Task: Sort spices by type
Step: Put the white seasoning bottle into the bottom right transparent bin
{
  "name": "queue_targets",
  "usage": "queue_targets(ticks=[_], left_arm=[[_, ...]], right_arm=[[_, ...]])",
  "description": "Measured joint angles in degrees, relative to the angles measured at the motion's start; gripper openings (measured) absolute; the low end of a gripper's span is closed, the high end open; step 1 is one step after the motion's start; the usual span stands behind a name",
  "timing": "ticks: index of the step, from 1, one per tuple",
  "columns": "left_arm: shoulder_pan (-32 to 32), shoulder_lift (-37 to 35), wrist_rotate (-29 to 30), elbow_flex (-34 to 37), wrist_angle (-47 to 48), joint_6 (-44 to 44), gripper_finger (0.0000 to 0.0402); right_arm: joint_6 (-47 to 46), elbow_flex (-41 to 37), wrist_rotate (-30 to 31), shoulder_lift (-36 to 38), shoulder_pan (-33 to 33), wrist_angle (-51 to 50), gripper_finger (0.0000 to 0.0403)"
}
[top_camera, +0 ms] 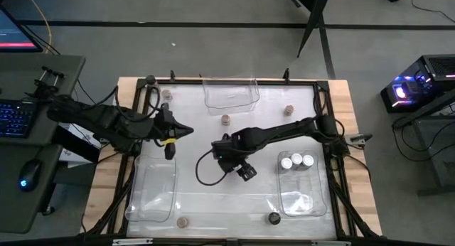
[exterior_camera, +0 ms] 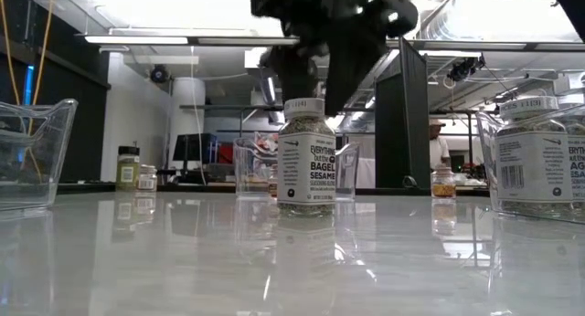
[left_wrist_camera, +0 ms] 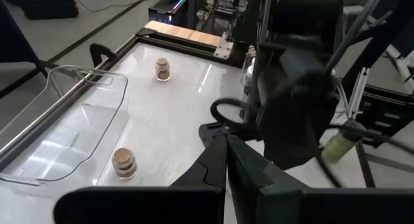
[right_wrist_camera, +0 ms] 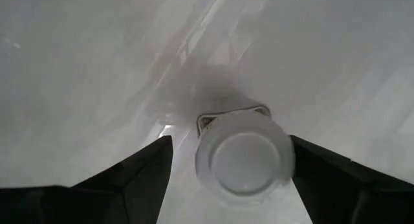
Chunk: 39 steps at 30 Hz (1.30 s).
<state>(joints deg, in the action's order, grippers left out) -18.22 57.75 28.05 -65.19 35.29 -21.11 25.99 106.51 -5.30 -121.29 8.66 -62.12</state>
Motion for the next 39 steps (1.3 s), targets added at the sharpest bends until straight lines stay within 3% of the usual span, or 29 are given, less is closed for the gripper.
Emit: queue_targets(ticks=[9,15,20,25,29,33,39], left_arm=[[0.00,0.99,0.20,0.00,-0.01,0.21,0.0000],[0.02,0.97,0.25,0.00,0.02,1.00,0.0000],[0.11,0.97,0.38,0.00,0.02,3.83,0.0000],[0.31,0.97,1.63,0.00,0.01,7.73,0.0000],[0.31,1.02,5.43,0.00,-0.42,10.30,0.0000],[1.49,1.14,8.97,0.00,-0.99,10.28,0.0000],[4.63,1.62,8.17,0.00,-2.62,10.26,0.0000]], right_arm=[[-0.13,-0.52,0.06,-2.54,-0.05,2.77,0.0282],[0.01,-0.52,0.75,-2.54,-0.04,2.44,0.0196],[-1.78,-0.13,1.09,-2.46,-0.06,0.09,0.0193],[-7.41,2.34,1.93,-0.47,-0.35,-9.94,0.0193],[-16.63,1.27,3.24,6.78,-0.80,-14.93,0.0193],[-29.40,-3.59,8.90,18.01,0.23,-16.63,0.0193],[-55.57,-15.87,14.75,37.82,8.63,-18.26,0.0193]])
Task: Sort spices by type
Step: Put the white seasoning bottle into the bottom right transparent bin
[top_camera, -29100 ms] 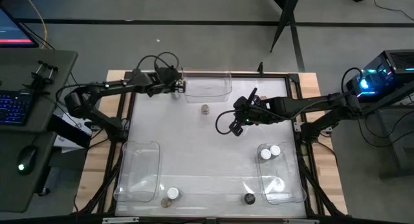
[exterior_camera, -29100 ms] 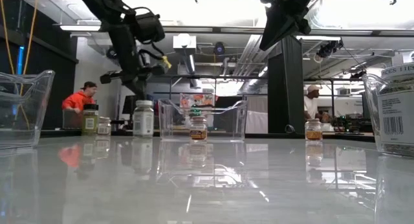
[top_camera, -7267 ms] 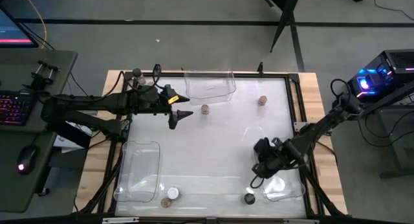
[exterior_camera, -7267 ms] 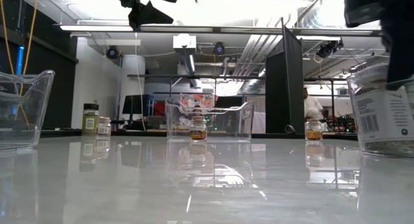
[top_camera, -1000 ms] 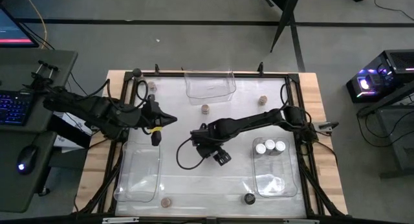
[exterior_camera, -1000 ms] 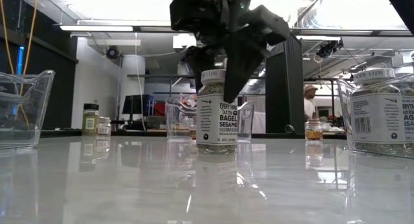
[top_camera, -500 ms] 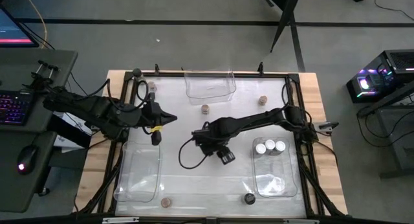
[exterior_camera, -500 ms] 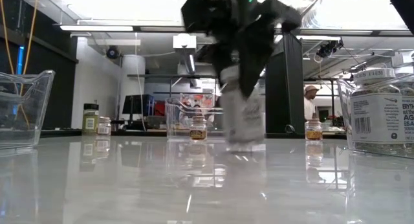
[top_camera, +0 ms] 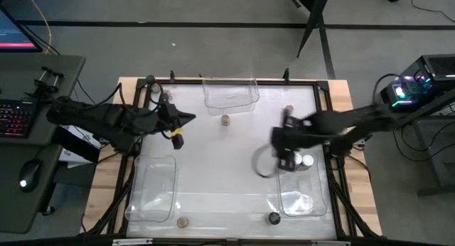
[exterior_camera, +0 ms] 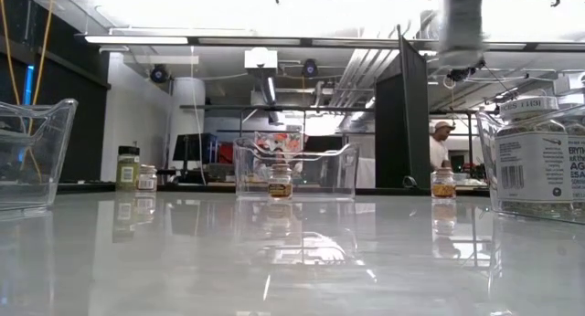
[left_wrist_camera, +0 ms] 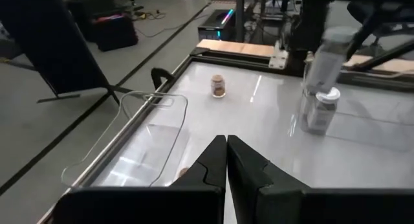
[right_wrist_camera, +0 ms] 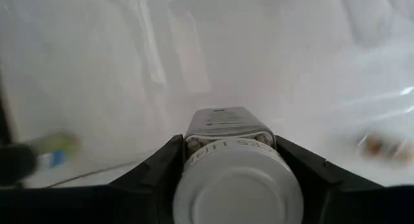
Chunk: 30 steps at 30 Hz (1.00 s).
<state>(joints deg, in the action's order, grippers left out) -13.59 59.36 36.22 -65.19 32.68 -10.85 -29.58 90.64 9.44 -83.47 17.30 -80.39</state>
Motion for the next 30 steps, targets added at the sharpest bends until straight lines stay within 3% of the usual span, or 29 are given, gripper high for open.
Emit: queue_targets(ticks=[4,7,11,17,30], left_arm=[[1.59,0.22,-1.41,0.00,-1.08,0.00,0.0000],[2.29,0.25,-1.65,0.00,-1.02,0.00,0.0000],[3.03,0.25,-1.65,0.00,-0.95,0.00,0.0000],[3.56,0.25,-1.65,0.00,-0.97,-0.02,0.0000],[3.54,0.23,-1.45,0.00,-0.82,-0.02,0.0000]], right_arm=[[-15.42,-7.75,-1.22,7.49,8.65,0.69,0.0193],[-20.07,-12.11,-2.76,8.55,14.20,4.92,0.0193],[-19.27,-16.57,-4.16,6.59,17.10,10.78,0.0193],[-15.11,-20.34,-6.15,1.21,16.68,11.53,0.0193],[-14.16,-20.36,2.82,-2.83,16.44,12.64,0.0193]])
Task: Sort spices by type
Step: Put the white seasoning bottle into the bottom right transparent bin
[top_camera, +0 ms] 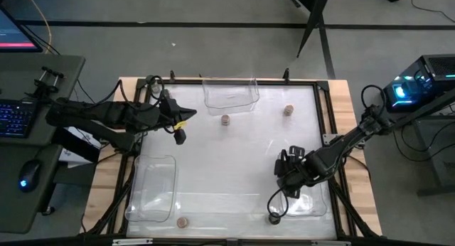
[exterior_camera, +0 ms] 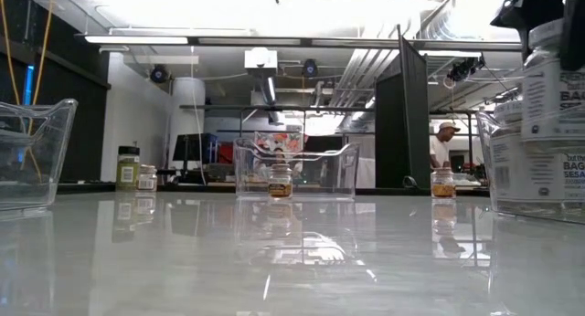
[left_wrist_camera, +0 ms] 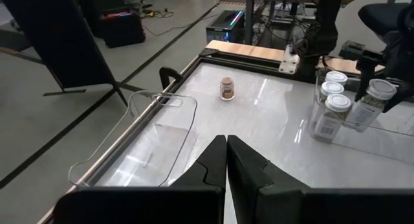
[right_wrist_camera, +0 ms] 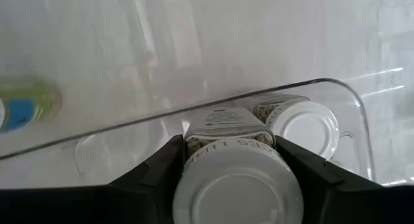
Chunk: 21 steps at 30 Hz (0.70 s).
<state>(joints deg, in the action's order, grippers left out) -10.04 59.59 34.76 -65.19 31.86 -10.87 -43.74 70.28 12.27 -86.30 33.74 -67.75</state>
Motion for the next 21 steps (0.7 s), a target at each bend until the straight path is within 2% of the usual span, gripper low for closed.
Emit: queue_targets(ticks=[5,12,21], left_arm=[[0.00,0.00,0.00,0.00,0.02,0.00,0.0000],[0.00,0.00,0.00,0.00,0.07,-0.02,0.0000],[0.00,0.00,0.00,0.00,0.30,0.03,0.0000]], right_arm=[[0.54,0.00,-0.52,0.00,0.00,-0.37,0.0193],[2.24,0.02,-5.15,0.00,0.05,1.94,0.0193],[2.11,0.02,1.11,0.00,0.00,-0.02,0.0193]])
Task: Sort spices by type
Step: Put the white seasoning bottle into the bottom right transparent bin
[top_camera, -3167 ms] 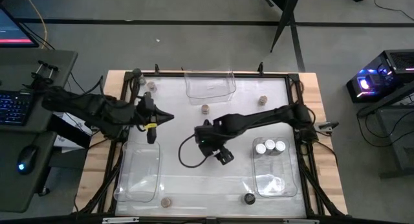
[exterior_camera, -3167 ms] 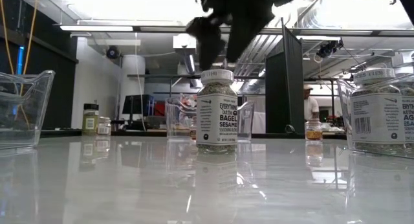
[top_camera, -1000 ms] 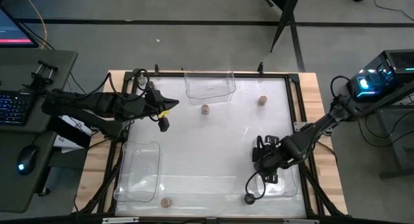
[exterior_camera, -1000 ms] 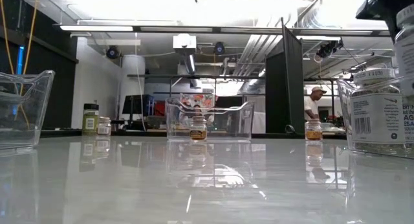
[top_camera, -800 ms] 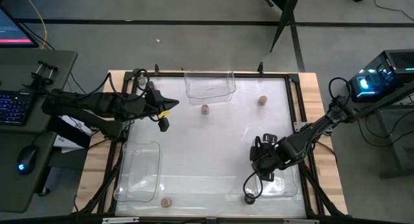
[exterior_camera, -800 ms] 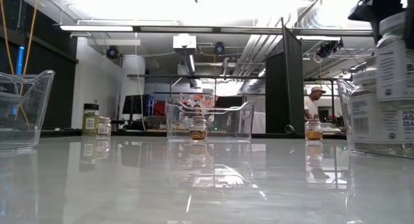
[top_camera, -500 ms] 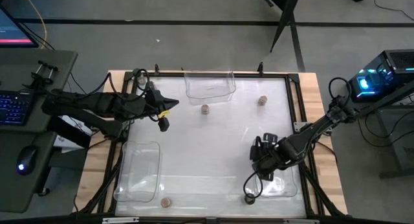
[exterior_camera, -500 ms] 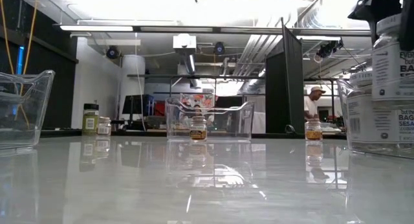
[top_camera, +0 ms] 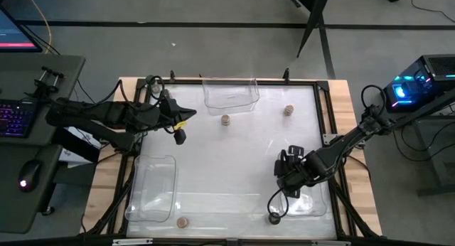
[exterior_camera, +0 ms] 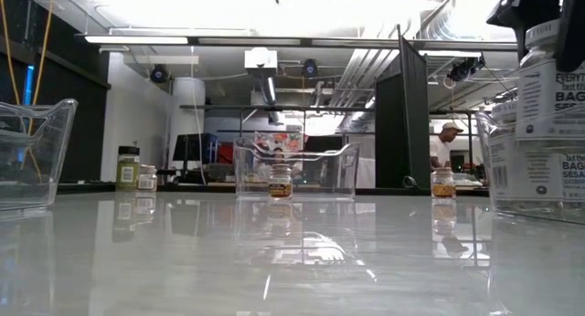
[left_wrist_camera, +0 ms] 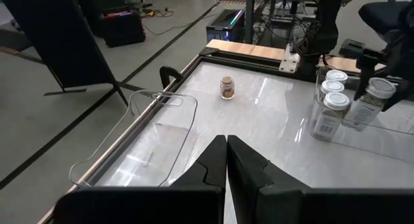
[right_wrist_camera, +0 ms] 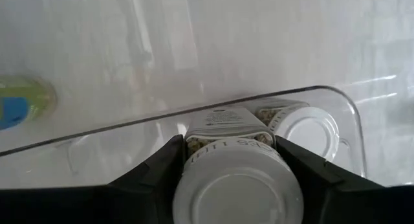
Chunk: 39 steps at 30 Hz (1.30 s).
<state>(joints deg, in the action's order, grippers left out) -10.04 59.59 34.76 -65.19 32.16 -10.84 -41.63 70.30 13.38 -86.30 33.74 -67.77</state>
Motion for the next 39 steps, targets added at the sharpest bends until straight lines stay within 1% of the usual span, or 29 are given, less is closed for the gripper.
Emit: queue_targets(ticks=[5,9,14,17,21,23,25,33,39], left_arm=[[0.00,0.00,0.00,0.00,0.29,-0.01,0.0000],[0.00,0.00,0.00,0.00,0.29,-0.01,0.0000],[0.00,0.00,-0.02,0.00,0.29,-0.03,0.0000],[-0.01,0.00,-0.02,0.00,0.27,-0.03,0.0000],[0.00,-0.02,-0.02,0.00,0.28,-0.03,0.0000],[0.00,-0.02,-0.03,0.00,0.31,-0.03,0.0000],[-0.02,-0.02,-0.04,0.00,0.33,-0.05,0.0000],[-0.02,-0.02,-0.04,0.00,0.44,-0.05,0.0000],[-0.02,-0.02,-0.04,0.00,0.58,-0.05,0.0000]], right_arm=[[1.47,0.00,-0.40,0.00,0.00,-0.56,0.0193],[1.66,0.00,-2.95,0.00,0.00,-0.45,0.0193],[1.51,0.00,-3.14,0.00,0.00,-0.41,0.0193],[1.48,-1.06,-3.25,0.04,0.00,2.23,0.0193],[1.00,-5.57,-4.65,0.02,-0.06,7.04,0.0193],[-0.15,-7.09,-4.13,-0.02,-0.60,9.37,0.0193],[-0.24,-7.82,-3.55,-0.02,-1.22,9.51,0.0193],[3.00,-9.35,-3.55,-0.02,-2.71,10.61,0.0193],[4.54,-9.35,-2.40,-0.02,-2.99,10.72,0.0193]])
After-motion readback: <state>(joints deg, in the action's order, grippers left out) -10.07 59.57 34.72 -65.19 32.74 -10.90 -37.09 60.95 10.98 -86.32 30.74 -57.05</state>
